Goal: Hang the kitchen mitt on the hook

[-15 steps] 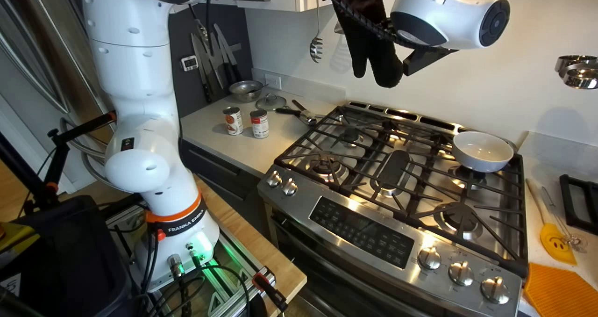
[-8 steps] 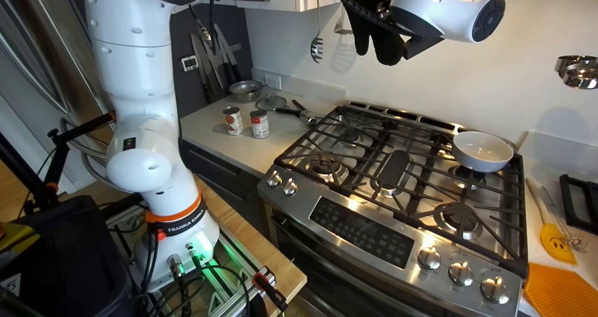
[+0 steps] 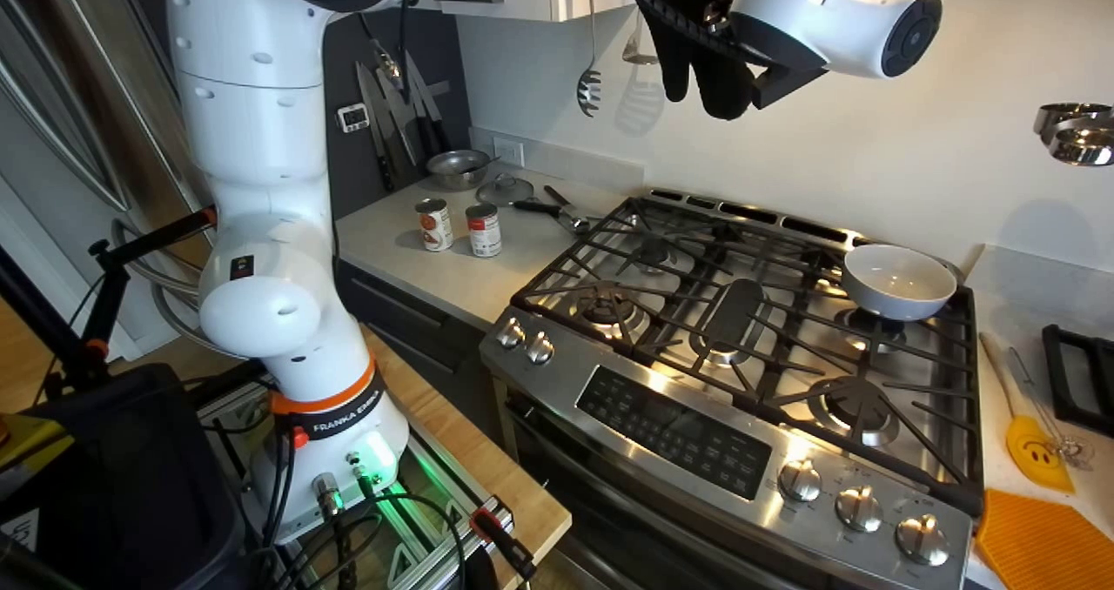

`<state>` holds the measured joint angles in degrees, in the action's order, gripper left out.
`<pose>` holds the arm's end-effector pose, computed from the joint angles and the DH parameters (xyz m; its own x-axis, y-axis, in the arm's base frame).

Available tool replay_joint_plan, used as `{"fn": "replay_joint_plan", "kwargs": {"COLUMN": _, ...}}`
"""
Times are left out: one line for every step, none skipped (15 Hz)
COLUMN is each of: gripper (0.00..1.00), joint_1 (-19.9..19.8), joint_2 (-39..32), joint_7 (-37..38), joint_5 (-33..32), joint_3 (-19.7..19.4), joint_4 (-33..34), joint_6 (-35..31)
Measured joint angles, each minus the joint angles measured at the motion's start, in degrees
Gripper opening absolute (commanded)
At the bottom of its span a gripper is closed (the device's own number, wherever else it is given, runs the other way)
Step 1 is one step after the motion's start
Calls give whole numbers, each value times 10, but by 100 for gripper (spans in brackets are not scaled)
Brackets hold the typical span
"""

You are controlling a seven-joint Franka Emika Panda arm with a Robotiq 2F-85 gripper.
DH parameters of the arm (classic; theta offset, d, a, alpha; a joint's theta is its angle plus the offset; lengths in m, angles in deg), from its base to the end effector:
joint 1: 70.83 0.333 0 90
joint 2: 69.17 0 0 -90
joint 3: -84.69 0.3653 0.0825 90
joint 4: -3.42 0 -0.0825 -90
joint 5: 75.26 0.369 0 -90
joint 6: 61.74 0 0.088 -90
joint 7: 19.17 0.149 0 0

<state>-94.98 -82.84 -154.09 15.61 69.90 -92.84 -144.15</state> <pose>0.5815 -0.2390 0.5940 -0.3625 0.2254 0.9043 0.7700 -0.4743 0.4269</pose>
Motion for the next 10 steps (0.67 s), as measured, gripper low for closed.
{"fn": "replay_joint_plan", "kwargs": {"gripper": 5, "joint_1": 1, "joint_2": -1, "joint_7": 0, "joint_5": 0, "joint_3": 0, "joint_4": 0, "joint_6": 0}}
{"fn": "replay_joint_plan", "kwargs": {"gripper": 5, "joint_1": 2, "joint_2": -1, "joint_7": 1, "joint_5": 0, "joint_3": 0, "joint_4": 0, "joint_6": 0}}
{"fn": "replay_joint_plan", "kwargs": {"gripper": 5, "joint_1": 4, "joint_2": -2, "joint_7": 2, "joint_5": 0, "joint_3": 0, "joint_4": 0, "joint_6": 0}}
{"fn": "replay_joint_plan", "kwargs": {"gripper": 5, "joint_1": 7, "joint_2": -3, "joint_7": 3, "joint_5": 1, "joint_3": 0, "joint_4": 0, "joint_6": 0}}
{"fn": "replay_joint_plan", "kwargs": {"gripper": 5, "joint_1": 10, "joint_2": -3, "joint_7": 5, "joint_5": 1, "joint_3": 0, "joint_4": 0, "joint_6": 0}}
{"fn": "replay_joint_plan", "kwargs": {"gripper": 5, "joint_1": 13, "joint_2": -3, "joint_7": 6, "joint_5": 2, "joint_3": 1, "joint_4": 0, "joint_6": 0}}
{"fn": "replay_joint_plan", "kwargs": {"gripper": 5, "joint_1": 15, "joint_2": -3, "joint_7": 7, "joint_5": 4, "joint_3": 1, "joint_4": 0, "joint_6": 0}}
{"fn": "replay_joint_plan", "kwargs": {"gripper": 5, "joint_1": 17, "joint_2": -3, "joint_7": 7, "joint_5": 9, "joint_3": 2, "joint_4": 0, "joint_6": 1}}
{"fn": "replay_joint_plan", "kwargs": {"gripper": 5, "joint_1": 19, "joint_2": -3, "joint_7": 7, "joint_5": 16, "joint_3": 2, "joint_4": 0, "joint_6": 3}}
{"fn": "replay_joint_plan", "kwargs": {"gripper": 5, "joint_1": 20, "joint_2": -3, "joint_7": 7, "joint_5": 24, "joint_3": 2, "joint_4": 1, "joint_6": 5}}
